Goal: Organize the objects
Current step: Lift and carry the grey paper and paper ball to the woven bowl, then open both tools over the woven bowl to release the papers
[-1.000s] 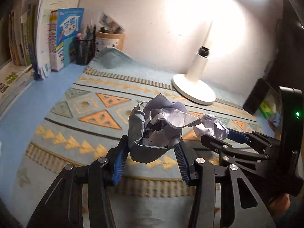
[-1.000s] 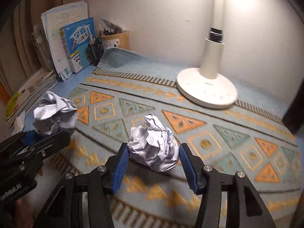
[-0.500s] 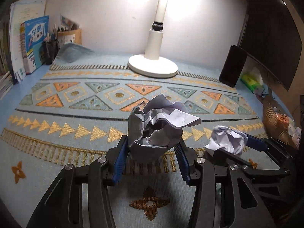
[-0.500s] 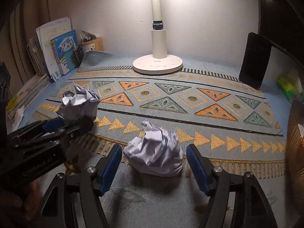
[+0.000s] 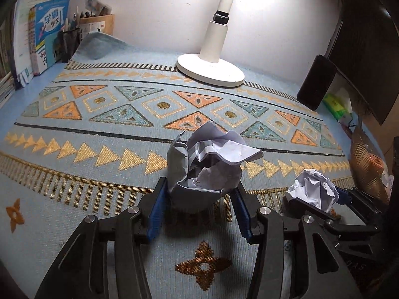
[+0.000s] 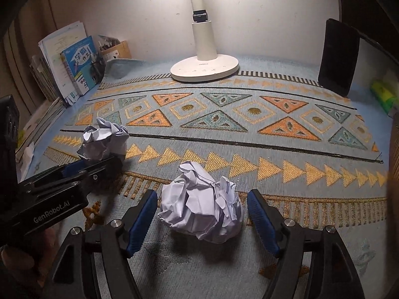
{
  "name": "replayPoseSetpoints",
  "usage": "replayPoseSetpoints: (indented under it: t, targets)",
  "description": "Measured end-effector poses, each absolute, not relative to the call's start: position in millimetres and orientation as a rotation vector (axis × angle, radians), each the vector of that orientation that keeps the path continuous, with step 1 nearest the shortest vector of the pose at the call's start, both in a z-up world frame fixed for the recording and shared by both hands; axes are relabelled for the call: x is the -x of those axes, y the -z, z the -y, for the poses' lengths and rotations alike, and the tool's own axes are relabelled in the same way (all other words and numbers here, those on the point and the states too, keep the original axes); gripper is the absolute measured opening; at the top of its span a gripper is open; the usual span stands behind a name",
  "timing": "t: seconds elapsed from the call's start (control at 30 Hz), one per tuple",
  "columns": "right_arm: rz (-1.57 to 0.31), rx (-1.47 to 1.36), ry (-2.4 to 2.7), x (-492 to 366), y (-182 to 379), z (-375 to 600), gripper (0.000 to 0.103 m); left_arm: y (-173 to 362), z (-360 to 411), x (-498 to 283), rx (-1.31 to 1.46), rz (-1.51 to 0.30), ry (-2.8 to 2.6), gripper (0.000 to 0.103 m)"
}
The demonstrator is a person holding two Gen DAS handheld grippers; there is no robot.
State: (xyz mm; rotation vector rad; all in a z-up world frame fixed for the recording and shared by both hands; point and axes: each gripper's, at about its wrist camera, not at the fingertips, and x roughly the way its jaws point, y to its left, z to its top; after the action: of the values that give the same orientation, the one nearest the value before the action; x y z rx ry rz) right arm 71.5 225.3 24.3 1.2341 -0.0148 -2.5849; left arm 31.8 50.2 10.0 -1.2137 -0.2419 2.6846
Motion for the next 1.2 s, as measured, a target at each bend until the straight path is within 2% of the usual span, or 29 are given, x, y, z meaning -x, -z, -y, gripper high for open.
replayPoseSetpoints:
  t: [0.07,0.13,0.23,0.4,0.53,0.63,0.7,0.93,1.07,1.2]
  targets:
    - [0.016,-1.228,2.588,-71,-25,-226,0.073,-10,-50,-32,1.213,0.248,-2.684,0.048]
    - [0.035,-1.204,2.603,-73,-26,-229,0.063,-11,-50,-32,1.213,0.247,-2.685,0.048]
    - [0.067,-1.192,2.597,-72,-26,-232,0.059,-11,-50,-32,1.212,0.249,-2.685,0.048]
    - [0.065,-1.148,2.625,-77,-32,-232,0.057,-11,-51,-32,1.205,0.246,-2.665,0.048]
    - [0.150,-1.106,2.665,-90,-44,-246,0.057,-14,-67,-36,1.183,0.129,-2.613,0.048]
    - [0.236,-1.050,2.713,-107,-66,-270,0.057,-27,-82,-42,1.142,0.193,-2.539,0.047]
    - [0.272,-0.991,2.815,-119,-90,-294,0.057,-45,-106,-45,1.100,0.169,-2.496,0.047]
    - [0.521,-0.757,3.175,-150,-164,-416,0.057,-111,-231,-55,0.860,-0.101,-2.366,0.048]
    - [0.631,-0.792,3.256,-147,-166,-471,0.057,-117,-289,-43,0.850,-0.180,-2.305,0.048]
    - [0.700,-0.858,3.257,-136,-153,-504,0.058,-113,-322,-25,0.879,-0.104,-2.234,0.048]
